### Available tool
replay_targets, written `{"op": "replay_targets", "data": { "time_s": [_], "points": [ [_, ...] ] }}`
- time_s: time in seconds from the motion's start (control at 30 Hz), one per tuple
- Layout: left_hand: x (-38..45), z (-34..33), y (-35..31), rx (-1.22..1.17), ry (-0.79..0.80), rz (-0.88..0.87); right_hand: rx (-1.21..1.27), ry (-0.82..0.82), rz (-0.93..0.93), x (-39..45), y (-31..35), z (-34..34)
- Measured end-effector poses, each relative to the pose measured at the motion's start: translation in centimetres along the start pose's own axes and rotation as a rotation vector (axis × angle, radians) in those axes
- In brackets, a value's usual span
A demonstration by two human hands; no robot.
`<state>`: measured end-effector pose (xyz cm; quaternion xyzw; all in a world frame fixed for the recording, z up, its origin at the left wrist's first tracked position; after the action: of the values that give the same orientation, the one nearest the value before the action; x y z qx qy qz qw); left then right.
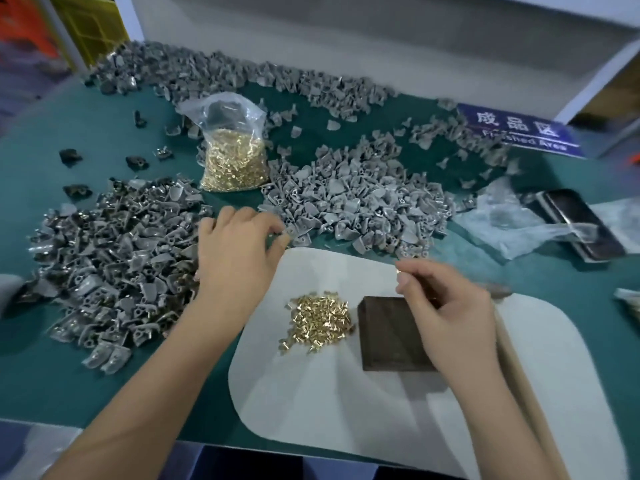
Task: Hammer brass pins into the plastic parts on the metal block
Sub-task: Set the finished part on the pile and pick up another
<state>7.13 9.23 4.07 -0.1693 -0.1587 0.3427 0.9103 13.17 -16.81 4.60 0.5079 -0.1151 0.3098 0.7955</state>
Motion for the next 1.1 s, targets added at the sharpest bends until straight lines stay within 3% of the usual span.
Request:
{"op": "replay_targets", "data": {
  "time_s": [0.13,0.27,0.43,0.6,0.83,1.1],
  "points": [
    [-3.9,1.0,-3.2,-0.364,0.153,-0.147,0.030,-0.124,0.023,-1.2,0.8,0.7],
    [-6.7,0.3,-5.7,-0.525,0.316,-0.168,0.034,-0.193,-0.003,-2.5,1.7,1.5],
    [-8.5,-0.2,-7.8,-0.494,0.339,-0.309,-0.039,-0.086,0.100,-3.8,2.7,2.8],
    [-9.5,-0.5,-8.9,-0.369,0.358,-0.432,-0.180,0.018,0.069,-4.9,2.4,3.5],
    [-10.1,-0.5,-8.9,-0.298,0.290,-0.469,-0.336,0.138,0.101,-4.5,3.2,3.3],
    [-11.2,-0.1,-9.4,-0.260,0.255,-0.424,-0.557,0.402,0.228,-3.4,4.7,4.0]
  ]
}}
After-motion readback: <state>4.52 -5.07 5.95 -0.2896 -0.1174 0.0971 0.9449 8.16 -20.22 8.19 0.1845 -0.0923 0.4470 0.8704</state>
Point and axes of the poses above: each hand's wrist, its own x-axis towards the middle knuckle, its own z-axis out of the back of the hand, y = z × x, the point moved 2 cm from there along x, towards the middle knuckle, and after that the axes turned 15 degrees about z, right-handed, at the moved point
